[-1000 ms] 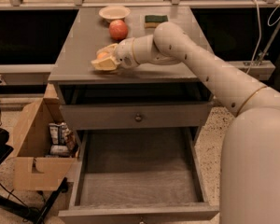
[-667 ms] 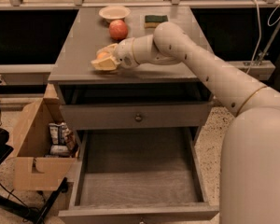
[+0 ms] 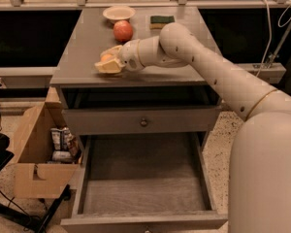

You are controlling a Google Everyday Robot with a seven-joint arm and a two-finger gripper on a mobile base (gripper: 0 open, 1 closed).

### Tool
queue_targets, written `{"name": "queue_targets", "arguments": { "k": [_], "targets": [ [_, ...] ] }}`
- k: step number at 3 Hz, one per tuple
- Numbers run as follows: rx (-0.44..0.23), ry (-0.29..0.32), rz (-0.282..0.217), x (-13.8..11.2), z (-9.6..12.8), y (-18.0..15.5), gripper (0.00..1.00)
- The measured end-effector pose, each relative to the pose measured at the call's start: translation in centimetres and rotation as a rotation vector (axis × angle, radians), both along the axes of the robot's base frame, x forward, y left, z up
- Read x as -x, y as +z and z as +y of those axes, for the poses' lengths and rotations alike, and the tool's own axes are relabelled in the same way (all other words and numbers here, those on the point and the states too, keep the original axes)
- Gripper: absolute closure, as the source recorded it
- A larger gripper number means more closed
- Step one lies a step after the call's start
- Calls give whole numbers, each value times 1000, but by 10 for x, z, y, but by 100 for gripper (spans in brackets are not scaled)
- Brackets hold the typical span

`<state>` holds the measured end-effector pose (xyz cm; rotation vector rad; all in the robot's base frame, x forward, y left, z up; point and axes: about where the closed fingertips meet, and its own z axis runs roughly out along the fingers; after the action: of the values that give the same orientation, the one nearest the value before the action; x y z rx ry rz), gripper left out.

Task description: Place orange into middle drawer

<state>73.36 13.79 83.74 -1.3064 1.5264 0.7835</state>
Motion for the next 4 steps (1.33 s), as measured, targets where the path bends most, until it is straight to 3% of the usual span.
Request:
{"name": "queue_targets", "arguments": {
  "k": [1, 3, 4],
  "targets": [
    [0, 0, 0, 0, 0, 0, 50],
    [0, 0, 0, 0, 0, 0, 4],
    [0, 3, 1, 1, 2, 0, 0]
  ]
}}
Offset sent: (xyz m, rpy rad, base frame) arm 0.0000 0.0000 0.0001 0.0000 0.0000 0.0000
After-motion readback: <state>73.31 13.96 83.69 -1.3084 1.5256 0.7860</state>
